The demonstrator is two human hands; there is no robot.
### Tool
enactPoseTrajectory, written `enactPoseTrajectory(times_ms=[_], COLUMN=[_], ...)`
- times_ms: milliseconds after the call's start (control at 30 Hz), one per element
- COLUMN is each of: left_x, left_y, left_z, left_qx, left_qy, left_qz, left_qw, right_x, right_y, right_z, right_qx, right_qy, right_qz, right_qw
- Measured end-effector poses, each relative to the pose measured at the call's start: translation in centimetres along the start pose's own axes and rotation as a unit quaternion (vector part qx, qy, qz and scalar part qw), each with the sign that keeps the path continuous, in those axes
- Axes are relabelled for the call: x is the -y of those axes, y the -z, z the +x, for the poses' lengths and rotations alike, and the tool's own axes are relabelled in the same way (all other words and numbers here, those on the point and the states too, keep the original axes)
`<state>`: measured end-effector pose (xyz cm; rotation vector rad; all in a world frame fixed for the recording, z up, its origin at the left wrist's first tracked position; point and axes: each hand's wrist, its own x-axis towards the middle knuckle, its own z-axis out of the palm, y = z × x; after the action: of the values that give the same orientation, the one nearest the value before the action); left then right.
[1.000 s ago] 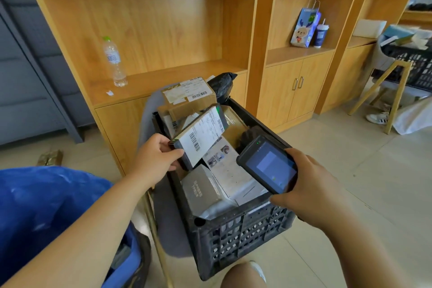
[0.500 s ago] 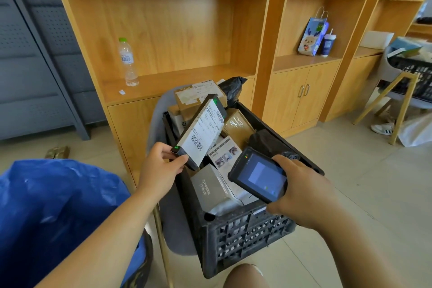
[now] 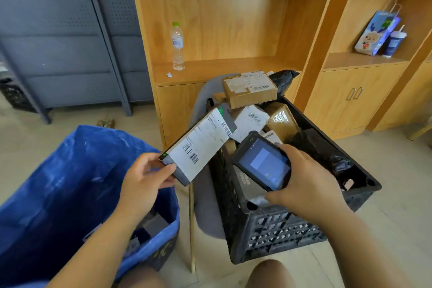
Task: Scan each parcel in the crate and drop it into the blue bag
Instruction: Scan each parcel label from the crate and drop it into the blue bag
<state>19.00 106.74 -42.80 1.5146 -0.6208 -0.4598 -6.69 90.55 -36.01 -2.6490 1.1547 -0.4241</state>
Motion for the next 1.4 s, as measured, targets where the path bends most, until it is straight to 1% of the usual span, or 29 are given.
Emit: enactPoseTrajectory(times_ms=[100,167,233,300,333,400,533,633,733,900,1100,1167,1267,1333,1400], left_x=[2.0,3.4,4.6,5.5,5.7,6.0,5.8,5.1,4.0,1.5,-0.5,-0.5,0.1,0.9,1.6], left_y=[4.9,7.9,10.2,12.0,12.6,13.1,11.5,8.6,4.8,-2.6,-11.8,-14.8,-18.1,-20.1,-21.7], left_z=[-1.2,-1.9,-2.3,-2.5,-2.5,-2.4,-1.6,-0.5,0.7,3.1,4.9,5.4,6.1,6.8,7.5], left_qx=[-0.072,-0.124,-0.155,-0.162,-0.154,-0.121,-0.034,0.013,0.056,0.128,0.171,0.193,0.239,0.264,0.269], left_qy=[0.025,0.048,0.096,0.164,0.189,0.205,0.202,0.163,0.119,0.050,-0.042,-0.056,-0.045,-0.040,-0.060], left_qz=[-0.002,0.019,0.066,0.141,0.189,0.259,0.296,0.319,0.309,0.299,0.298,0.310,0.338,0.387,0.454], left_qw=[0.997,0.991,0.981,0.963,0.951,0.936,0.933,0.934,0.942,0.944,0.938,0.929,0.909,0.882,0.847], right_x=[2.5,4.0,5.2,6.1,6.4,6.6,5.5,4.0,2.0,-2.4,-7.6,-9.1,-10.7,-11.5,-12.3], right_y=[-1.4,-2.4,-3.3,-4.0,-4.3,-4.5,-3.9,-2.9,-1.6,0.3,1.8,2.2,2.5,2.7,2.8], right_z=[1.0,1.6,2.0,2.2,2.3,2.2,2.0,1.6,1.2,0.6,0.1,0.0,0.0,0.0,0.1], right_qx=[0.012,0.028,0.038,0.046,0.049,0.049,0.045,0.035,0.024,-0.001,-0.029,-0.028,-0.026,-0.025,-0.021], right_qy=[0.027,0.038,0.050,0.062,0.067,0.068,0.050,0.028,0.001,-0.053,-0.114,-0.133,-0.149,-0.160,-0.165], right_qz=[0.018,0.026,0.035,0.038,0.035,0.033,0.029,0.016,0.018,0.002,-0.002,-0.004,0.005,0.014,0.015], right_qw=[0.999,0.999,0.997,0.996,0.996,0.996,0.997,0.999,1.000,0.999,0.993,0.991,0.988,0.987,0.986])
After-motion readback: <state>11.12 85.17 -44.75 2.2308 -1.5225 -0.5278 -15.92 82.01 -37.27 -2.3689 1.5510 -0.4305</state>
